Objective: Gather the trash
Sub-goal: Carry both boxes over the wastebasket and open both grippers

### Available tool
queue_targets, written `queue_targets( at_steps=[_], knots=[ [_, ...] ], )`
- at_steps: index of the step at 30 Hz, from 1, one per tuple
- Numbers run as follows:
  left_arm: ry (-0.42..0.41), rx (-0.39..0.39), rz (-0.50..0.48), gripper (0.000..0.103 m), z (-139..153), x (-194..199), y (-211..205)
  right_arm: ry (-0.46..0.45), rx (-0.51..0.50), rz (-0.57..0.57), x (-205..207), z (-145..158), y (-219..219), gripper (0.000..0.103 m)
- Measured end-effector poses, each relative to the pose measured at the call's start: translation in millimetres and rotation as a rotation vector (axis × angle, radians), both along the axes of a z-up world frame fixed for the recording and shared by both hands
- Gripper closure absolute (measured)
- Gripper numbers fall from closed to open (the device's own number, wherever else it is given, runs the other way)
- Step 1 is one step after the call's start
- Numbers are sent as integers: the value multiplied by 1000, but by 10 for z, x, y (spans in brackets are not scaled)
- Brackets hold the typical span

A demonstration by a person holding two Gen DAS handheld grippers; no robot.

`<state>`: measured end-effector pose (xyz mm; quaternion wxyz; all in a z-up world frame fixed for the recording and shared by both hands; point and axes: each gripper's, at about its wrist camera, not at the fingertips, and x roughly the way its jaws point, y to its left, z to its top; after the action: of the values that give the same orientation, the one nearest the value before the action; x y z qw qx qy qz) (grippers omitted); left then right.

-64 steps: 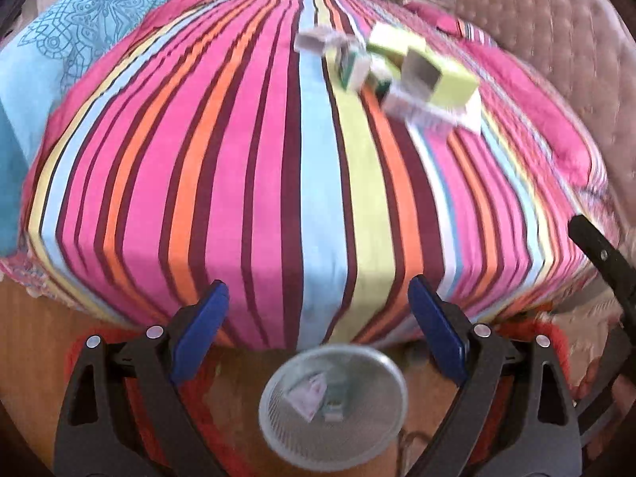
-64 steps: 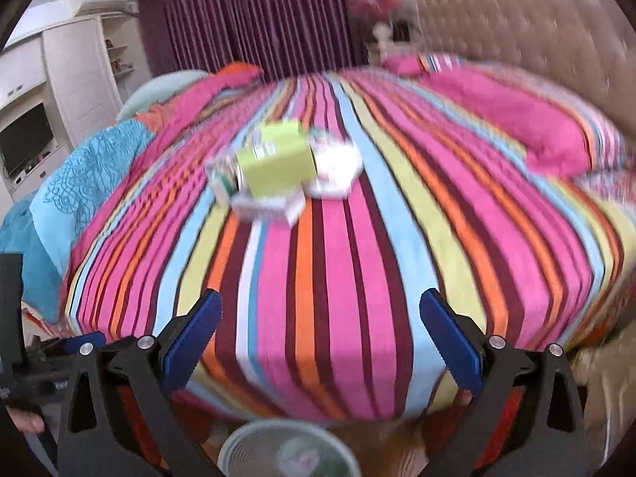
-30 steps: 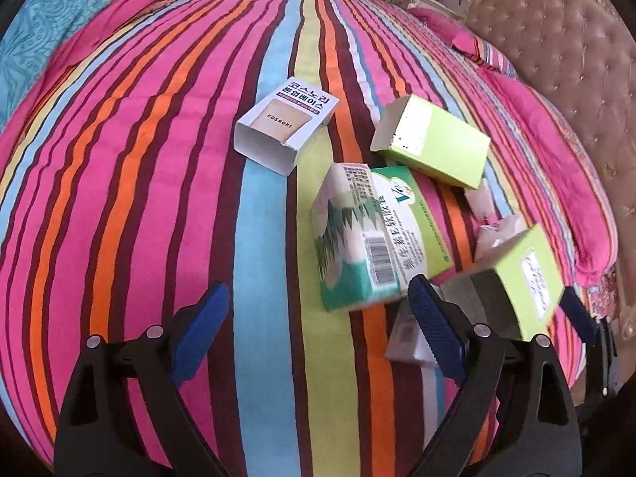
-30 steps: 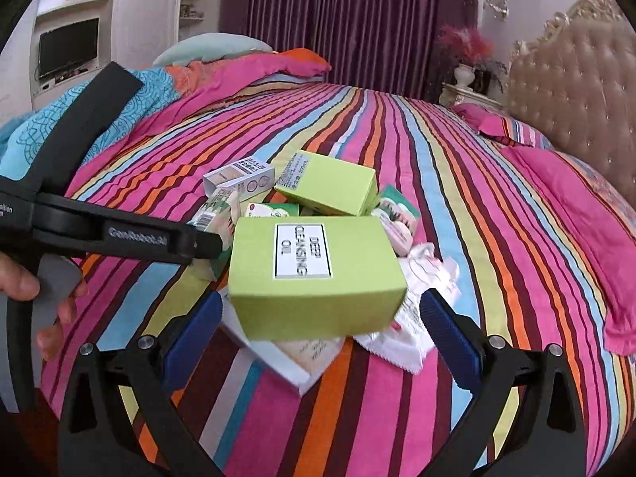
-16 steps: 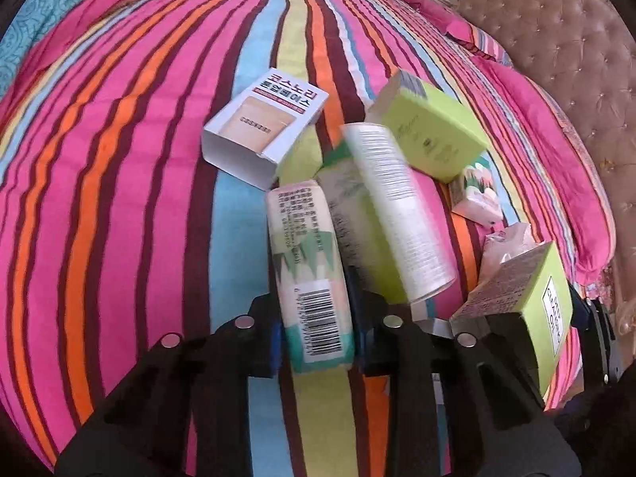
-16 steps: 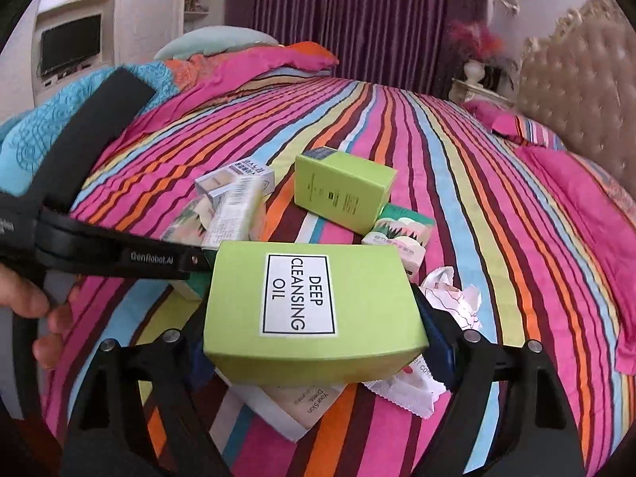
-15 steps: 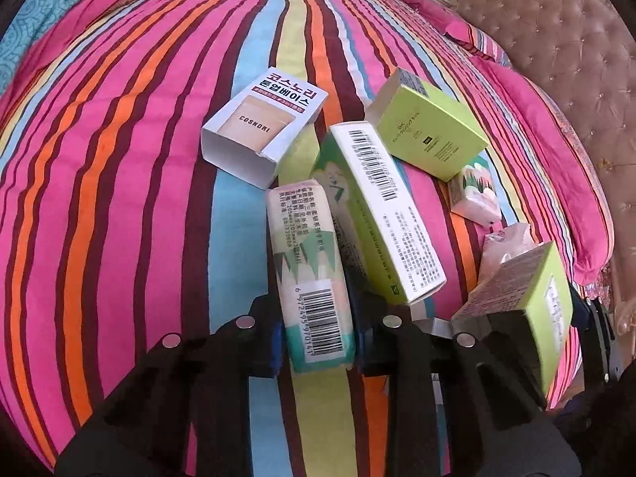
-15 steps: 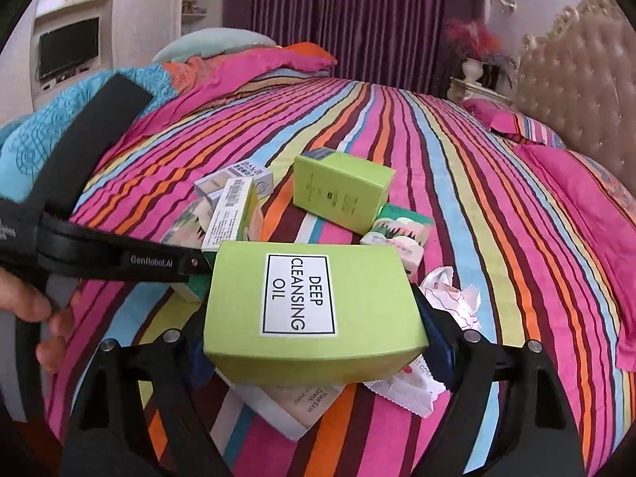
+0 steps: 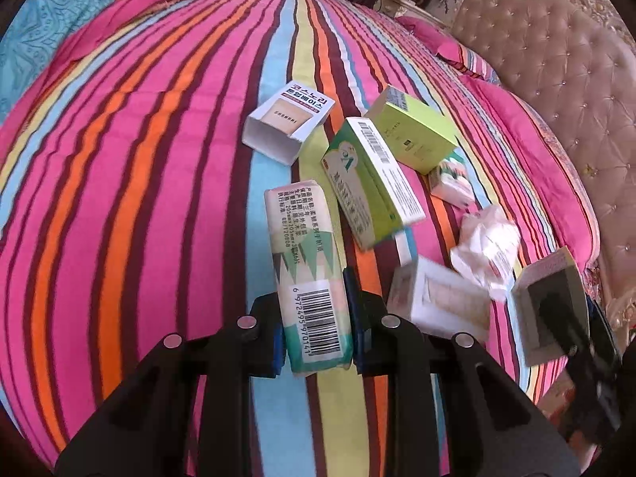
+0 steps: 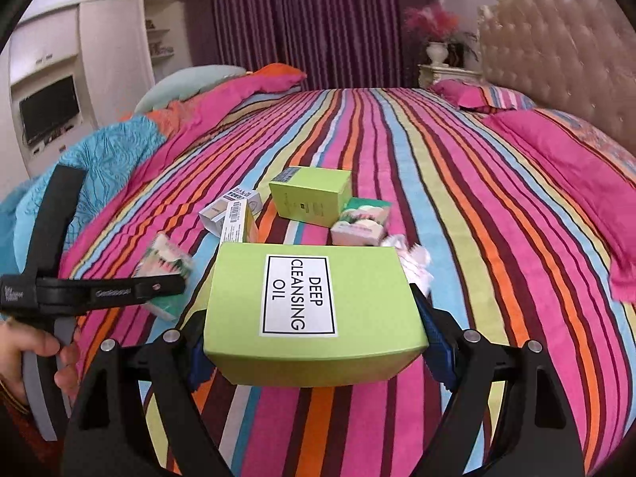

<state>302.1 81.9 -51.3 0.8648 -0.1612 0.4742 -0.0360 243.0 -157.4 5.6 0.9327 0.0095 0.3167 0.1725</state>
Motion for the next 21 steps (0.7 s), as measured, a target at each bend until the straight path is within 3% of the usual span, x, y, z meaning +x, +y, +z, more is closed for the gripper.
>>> queue_targets(
  at_steps=[10,21],
  knots=[
    [-47,24,18,78,105,-956,55,77,96,-30,-439,-20,-268,24],
    [-46,74,-36,78,113,-1901,-179,104,95,-42,-1099,-1,-347,24]
  ],
)
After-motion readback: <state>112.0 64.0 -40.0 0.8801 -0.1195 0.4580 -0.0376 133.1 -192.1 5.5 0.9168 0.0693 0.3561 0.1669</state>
